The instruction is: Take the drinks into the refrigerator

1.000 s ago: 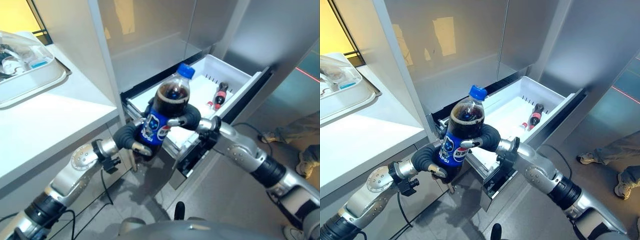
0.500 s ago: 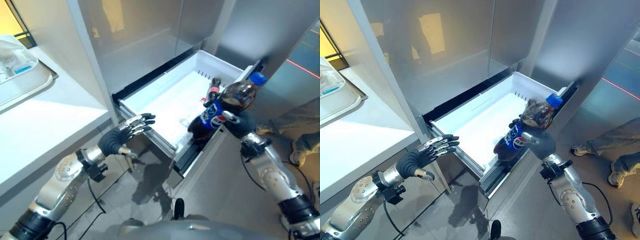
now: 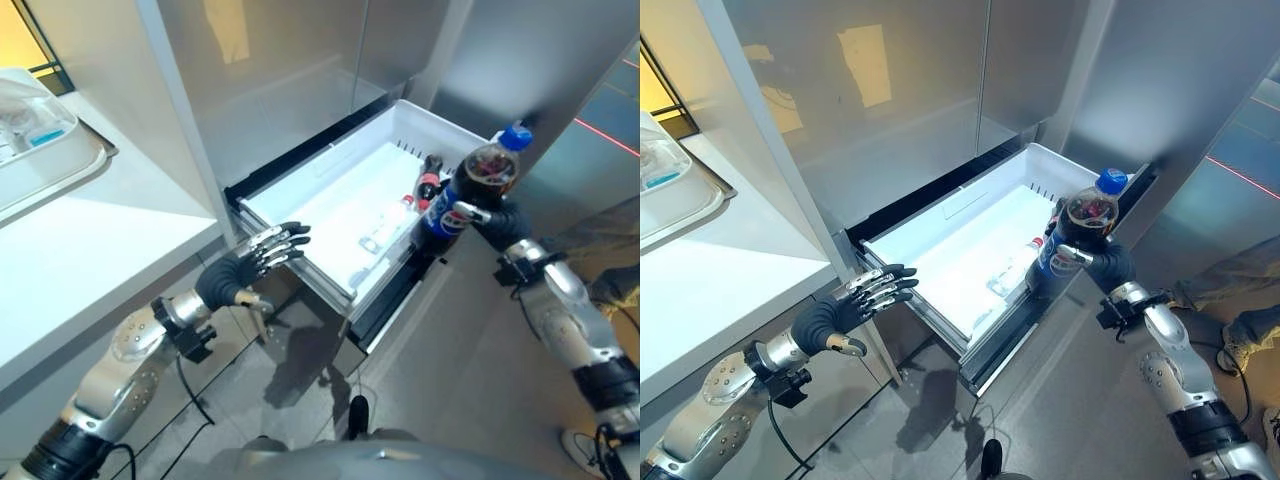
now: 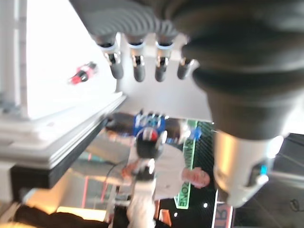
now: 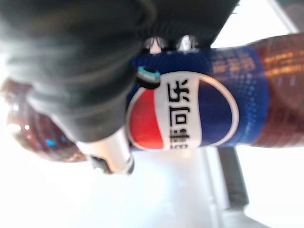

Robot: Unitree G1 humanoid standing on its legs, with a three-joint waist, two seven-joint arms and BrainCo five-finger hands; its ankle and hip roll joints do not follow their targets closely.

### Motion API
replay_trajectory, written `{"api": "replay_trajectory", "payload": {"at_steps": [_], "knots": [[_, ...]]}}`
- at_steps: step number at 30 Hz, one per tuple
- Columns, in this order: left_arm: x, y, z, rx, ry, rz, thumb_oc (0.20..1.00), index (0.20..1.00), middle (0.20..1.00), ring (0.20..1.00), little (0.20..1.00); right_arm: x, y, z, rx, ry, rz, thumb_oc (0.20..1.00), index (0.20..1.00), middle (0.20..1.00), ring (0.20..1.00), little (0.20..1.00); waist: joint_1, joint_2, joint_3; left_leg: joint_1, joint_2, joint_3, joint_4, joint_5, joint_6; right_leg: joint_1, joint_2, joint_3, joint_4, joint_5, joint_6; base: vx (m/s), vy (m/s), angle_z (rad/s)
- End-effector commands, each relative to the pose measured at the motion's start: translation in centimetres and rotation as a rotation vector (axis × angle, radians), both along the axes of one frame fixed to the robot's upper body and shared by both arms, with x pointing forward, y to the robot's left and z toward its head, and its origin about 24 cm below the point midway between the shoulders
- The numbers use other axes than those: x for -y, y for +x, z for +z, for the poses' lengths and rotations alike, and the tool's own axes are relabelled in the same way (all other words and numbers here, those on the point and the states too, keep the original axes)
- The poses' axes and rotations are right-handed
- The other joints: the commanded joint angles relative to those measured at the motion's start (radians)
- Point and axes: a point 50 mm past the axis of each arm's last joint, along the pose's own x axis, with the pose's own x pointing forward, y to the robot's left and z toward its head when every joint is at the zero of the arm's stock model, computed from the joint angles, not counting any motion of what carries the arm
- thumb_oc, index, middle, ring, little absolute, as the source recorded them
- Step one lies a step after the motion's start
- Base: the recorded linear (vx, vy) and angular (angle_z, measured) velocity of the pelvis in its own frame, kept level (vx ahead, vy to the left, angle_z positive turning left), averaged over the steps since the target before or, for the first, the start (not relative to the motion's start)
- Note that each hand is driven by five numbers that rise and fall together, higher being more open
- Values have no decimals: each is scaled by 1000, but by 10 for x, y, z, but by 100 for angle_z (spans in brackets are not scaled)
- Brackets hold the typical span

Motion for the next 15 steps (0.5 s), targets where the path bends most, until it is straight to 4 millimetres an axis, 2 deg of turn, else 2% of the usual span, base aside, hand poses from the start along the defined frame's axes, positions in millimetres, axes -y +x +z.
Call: {"api": "replay_trajectory", "payload": {"at_steps": [1, 3, 5, 6, 7, 11, 15], "knots": [[14, 0, 23, 69, -43, -117, 1000, 1000, 1000, 1000, 1000, -12, 19, 111, 420, -39, 17, 200, 200, 200, 200, 200, 37, -4, 24, -62, -16, -64, 1, -7, 52, 47, -52, -33, 119, -131, 93, -47, -8, -2], [17, 0, 21, 43, -43, -147, 1000, 1000, 1000, 1000, 1000, -23, 27, 129, 444, -114, 51, 200, 200, 200, 200, 200, 44, -4, 40, -73, -18, -66, 1, 1, 51, 35, -49, -31, 122, -127, 92, -56, -5, -3], [18, 0, 22, 39, -40, -157, 1000, 1000, 1000, 1000, 1000, -26, 29, 135, 449, -127, 58, 200, 200, 200, 200, 200, 45, -4, 44, -77, -18, -64, 1, 3, 51, 30, -48, -30, 122, -126, 92, -38, -5, -2], [22, -2, 20, 17, -37, -187, 1000, 1000, 1000, 1000, 1000, -36, 33, 152, 482, -163, 89, 200, 200, 200, 200, 200, 51, -5, 52, -88, -19, -62, 1, 9, 51, 21, -46, -28, 119, -121, 93, -31, -4, -1], [23, -3, 18, 1, -41, -200, 1000, 1000, 1000, 1000, 1000, -39, 35, 162, 500, -184, 87, 200, 200, 200, 200, 200, 54, -6, 56, -94, -19, -61, 1, 11, 51, 17, -46, -28, 116, -118, 94, -40, -7, -3], [27, -3, 17, -34, -49, -234, 1000, 1000, 1000, 1000, 1000, -45, 46, 187, 527, -193, 58, 200, 200, 200, 200, 200, 65, -12, 71, -117, -19, -56, 1, 22, 50, -4, -44, -22, 110, -107, 97, -34, -3, -10], [30, -1, 18, -34, -50, -242, 1000, 1000, 1000, 1000, 1000, -48, 51, 199, 541, -175, 35, 200, 200, 200, 200, 200, 68, -15, 79, -135, -19, -57, 1, 27, 50, -22, -45, -20, 110, -102, 98, -10, 1, -3]]}}
